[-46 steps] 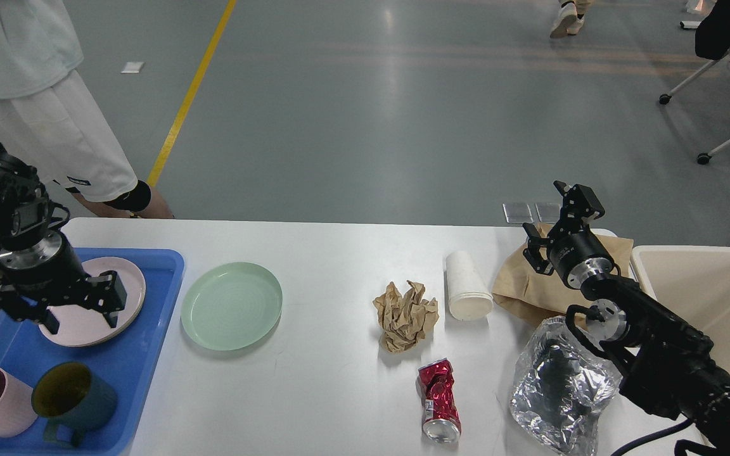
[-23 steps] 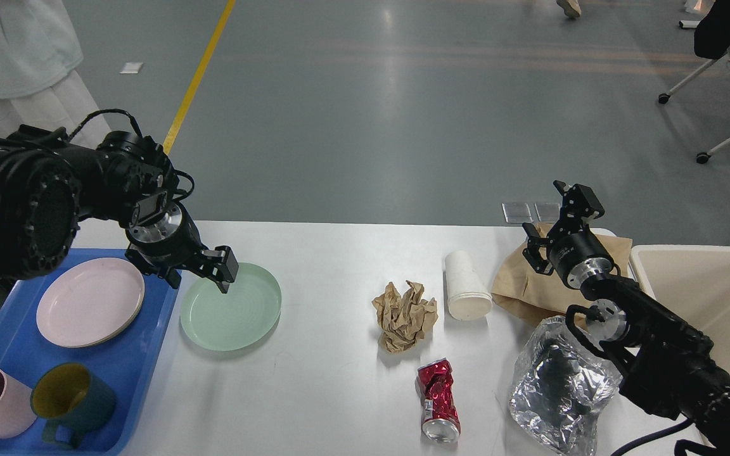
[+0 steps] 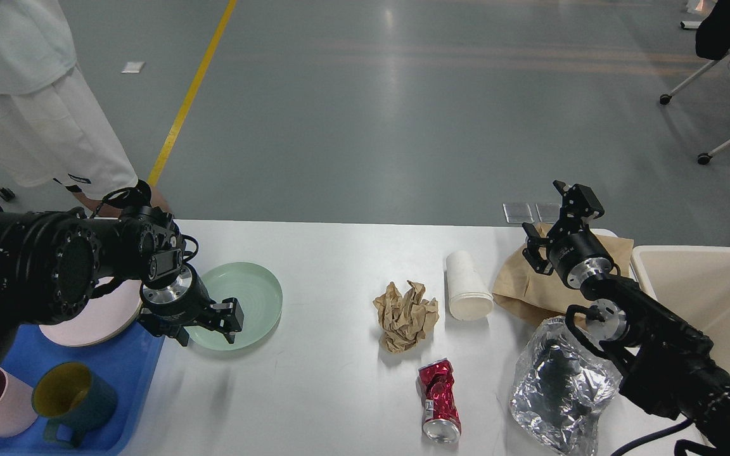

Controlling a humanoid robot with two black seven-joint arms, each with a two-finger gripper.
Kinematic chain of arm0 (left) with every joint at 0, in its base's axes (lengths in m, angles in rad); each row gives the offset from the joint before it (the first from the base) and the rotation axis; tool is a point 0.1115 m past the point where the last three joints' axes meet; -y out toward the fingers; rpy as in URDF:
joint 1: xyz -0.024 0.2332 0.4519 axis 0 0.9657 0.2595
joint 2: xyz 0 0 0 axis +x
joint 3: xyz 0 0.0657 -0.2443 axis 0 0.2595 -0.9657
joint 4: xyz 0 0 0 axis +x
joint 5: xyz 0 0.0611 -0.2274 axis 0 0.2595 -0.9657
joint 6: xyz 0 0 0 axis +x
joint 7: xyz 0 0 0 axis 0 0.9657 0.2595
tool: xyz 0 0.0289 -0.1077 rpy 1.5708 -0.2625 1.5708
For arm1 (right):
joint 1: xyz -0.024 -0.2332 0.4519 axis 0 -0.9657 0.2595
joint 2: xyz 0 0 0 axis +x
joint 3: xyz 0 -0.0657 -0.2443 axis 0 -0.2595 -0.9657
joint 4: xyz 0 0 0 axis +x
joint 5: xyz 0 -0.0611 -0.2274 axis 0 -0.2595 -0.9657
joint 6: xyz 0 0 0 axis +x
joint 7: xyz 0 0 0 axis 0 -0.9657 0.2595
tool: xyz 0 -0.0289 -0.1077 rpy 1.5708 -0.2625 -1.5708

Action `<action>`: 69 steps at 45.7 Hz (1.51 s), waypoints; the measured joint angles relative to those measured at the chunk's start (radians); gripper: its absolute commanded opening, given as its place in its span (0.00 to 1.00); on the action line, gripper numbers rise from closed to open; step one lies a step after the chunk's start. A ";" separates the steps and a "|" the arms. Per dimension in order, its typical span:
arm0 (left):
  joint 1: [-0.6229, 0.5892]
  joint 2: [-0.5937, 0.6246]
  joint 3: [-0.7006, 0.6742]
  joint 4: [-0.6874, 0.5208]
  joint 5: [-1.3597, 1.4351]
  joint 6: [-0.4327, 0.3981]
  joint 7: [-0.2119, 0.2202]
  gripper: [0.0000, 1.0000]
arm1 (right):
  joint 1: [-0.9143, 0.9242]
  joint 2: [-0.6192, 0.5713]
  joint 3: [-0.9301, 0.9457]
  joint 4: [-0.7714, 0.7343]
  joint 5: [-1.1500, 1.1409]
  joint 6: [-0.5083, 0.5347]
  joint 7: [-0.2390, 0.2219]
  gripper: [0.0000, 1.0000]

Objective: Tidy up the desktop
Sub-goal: 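Move the left gripper to the pale green plate's edge and grasp it, then lift the pale green plate and carry it over the blue tray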

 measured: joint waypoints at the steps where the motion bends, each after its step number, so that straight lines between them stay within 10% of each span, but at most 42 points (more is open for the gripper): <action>1: 0.005 0.004 -0.002 0.002 -0.004 0.005 0.010 0.79 | 0.000 0.000 0.000 0.000 0.000 0.000 0.000 1.00; 26: 0.133 0.049 -0.145 0.128 -0.035 0.110 0.180 0.79 | 0.000 0.000 0.000 0.000 0.000 0.000 0.000 1.00; 69: 0.226 0.054 -0.206 0.216 -0.035 0.112 0.188 0.70 | 0.000 0.000 0.000 0.000 0.000 0.000 0.000 1.00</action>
